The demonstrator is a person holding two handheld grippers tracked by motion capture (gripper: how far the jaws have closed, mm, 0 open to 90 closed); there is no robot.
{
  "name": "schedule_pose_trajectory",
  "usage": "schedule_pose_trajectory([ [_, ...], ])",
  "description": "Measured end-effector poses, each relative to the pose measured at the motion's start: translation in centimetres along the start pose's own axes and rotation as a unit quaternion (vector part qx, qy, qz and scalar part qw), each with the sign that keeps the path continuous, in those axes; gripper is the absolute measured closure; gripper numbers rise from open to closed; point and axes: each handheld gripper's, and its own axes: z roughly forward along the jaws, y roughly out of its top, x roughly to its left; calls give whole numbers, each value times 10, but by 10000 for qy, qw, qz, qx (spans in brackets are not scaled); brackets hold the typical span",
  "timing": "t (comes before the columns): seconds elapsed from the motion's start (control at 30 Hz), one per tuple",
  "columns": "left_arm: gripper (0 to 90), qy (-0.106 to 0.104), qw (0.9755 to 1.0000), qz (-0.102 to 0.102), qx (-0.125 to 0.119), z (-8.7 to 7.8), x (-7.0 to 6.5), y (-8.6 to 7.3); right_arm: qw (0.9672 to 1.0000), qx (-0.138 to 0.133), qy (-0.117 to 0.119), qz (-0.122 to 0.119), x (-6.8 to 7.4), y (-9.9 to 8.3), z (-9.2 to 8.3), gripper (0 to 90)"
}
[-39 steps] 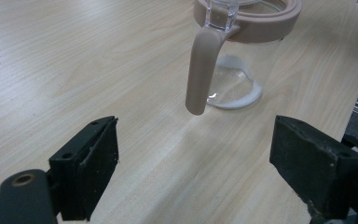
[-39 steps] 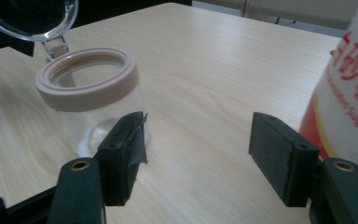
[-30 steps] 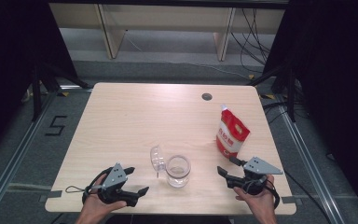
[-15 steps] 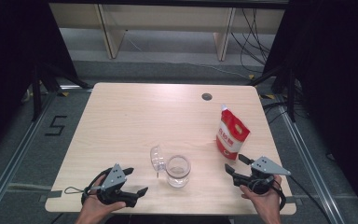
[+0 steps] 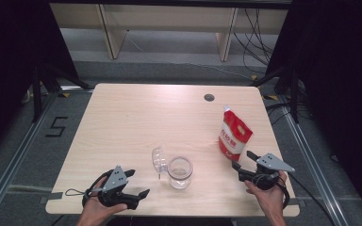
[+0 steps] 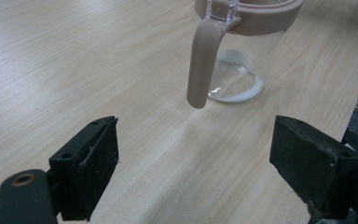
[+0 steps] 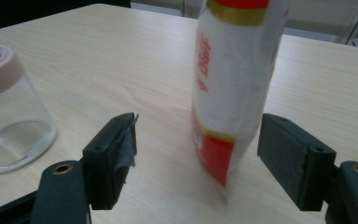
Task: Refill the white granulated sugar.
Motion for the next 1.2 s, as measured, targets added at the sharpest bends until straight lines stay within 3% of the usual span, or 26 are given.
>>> schedule_pose_trajectory([
  [0.03, 151, 5, 10000, 13, 13, 0, 0, 0, 10000, -25, -23, -40, -2, 0, 1, 274],
  [0.07, 151, 7, 10000, 14, 15, 0, 0, 0, 9999, 63, 9, 125, -1, 0, 2, 274],
  [0.13, 151, 13, 10000, 3, 15, 0, 0, 0, 9999, 3, -54, -87, -6, 0, 7, 263],
  [0.17, 151, 13, 10000, 3, 16, 0, 0, 0, 10000, 1, -48, -31, -6, 1, 8, 259],
  [0.2, 151, 12, 10000, 5, 19, 0, 0, 0, 9999, -14, -57, -134, -8, 1, 10, 252],
  [0.23, 151, 47, 10000, 3, 12, 0, 0, -1, 9999, 69, -72, -21, -7, 1, 10, 241],
  [0.43, 151, 15, 10000, -23, -52, 2, 0, -1, 9997, -32, -117, -196, -17, 1, 21, 227],
  [0.63, 152, -9, 10000, 25, 30, 2, 0, -1, 9998, -119, -127, -51, -23, -1, 31, 224],
  [0.67, 152, -7, 9999, 105, 62, 1, 1, 0, 9999, -106, -100, 29, -23, -1, 31, 224],
  [0.73, 152, -36, 10000, 22, 54, 2, 0, -1, 9997, -176, -127, -118, -25, -1, 34, 223],
  [0.8, 152, -24, 10000, 22, 45, 2, 0, -1, 9997, -120, -120, 146, -22, -1, 34, 222],
  [0.87, 152, 23, 9998, 133, 139, 2, 2, -1, 9997, -148, -104, 185, -22, -1, 36, 222],
  [0.97, 152, 25, 9995, 272, 138, 1, 3, 0, 9997, -135, -153, 152, -23, -1, 38, 231],
  [1.03, 152, -7, 9998, 175, 58, 2, 1, 0, 9997, -192, -120, 116, -24, -1, 40, 235],
  [1.07, 152, -6, 9998, 188, 70, 2, 1, 0, 9996, -214, -155, -71, -27, 0, 41, 237],
  [1.2, 152, 11, 9998, 189, 82, 2, 1, 0, 9997, -238, -103, -33, -27, 0, 44, 246],
])
